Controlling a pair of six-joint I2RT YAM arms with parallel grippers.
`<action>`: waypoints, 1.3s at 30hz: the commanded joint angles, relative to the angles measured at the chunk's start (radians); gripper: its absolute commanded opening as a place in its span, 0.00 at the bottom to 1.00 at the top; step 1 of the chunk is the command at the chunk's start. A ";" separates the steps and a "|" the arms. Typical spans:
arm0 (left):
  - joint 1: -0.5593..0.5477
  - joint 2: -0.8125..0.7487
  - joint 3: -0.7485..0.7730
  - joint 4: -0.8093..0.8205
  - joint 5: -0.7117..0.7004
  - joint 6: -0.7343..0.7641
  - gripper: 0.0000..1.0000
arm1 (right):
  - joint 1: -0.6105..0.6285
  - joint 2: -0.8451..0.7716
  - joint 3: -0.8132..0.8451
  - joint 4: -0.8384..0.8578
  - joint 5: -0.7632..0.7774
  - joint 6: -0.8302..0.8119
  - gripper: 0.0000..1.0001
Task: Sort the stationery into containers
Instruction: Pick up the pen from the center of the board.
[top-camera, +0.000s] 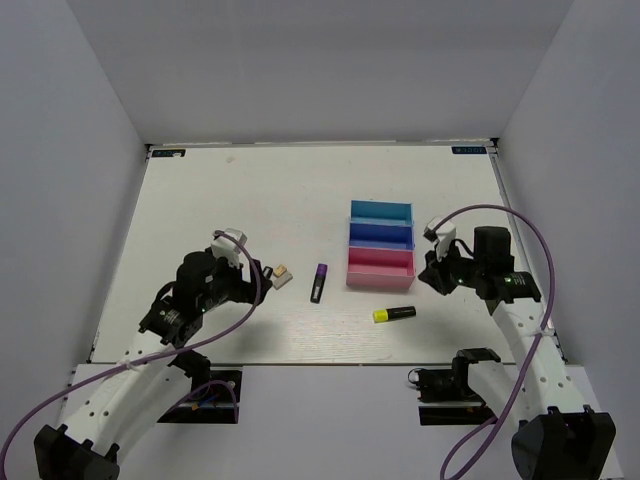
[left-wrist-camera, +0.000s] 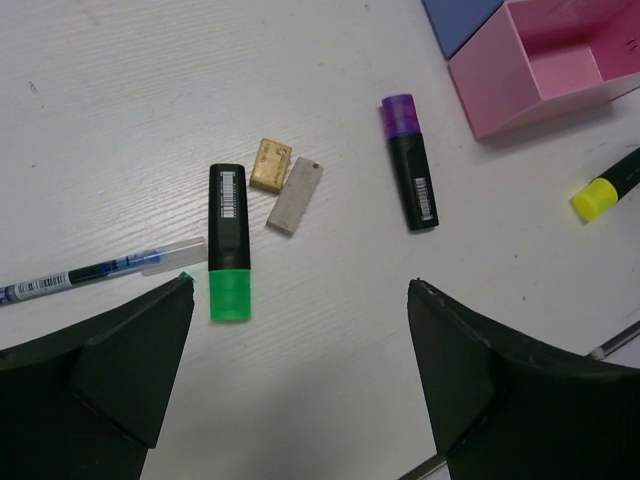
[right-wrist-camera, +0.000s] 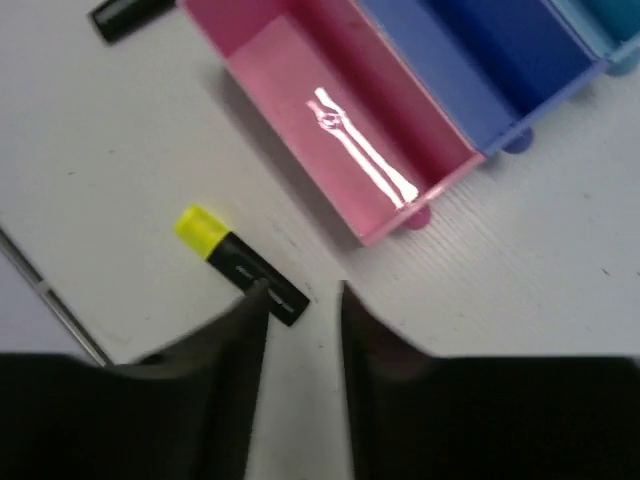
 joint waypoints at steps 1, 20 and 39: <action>0.003 0.006 0.076 -0.102 0.003 0.032 1.00 | 0.003 0.032 0.084 -0.131 -0.247 -0.147 0.48; -0.001 0.045 0.084 -0.183 0.060 0.059 0.95 | 0.095 0.285 -0.127 -0.083 -0.201 -1.000 0.78; 0.000 0.054 0.085 -0.190 0.075 0.059 0.96 | 0.197 0.555 -0.056 -0.107 -0.033 -1.008 0.67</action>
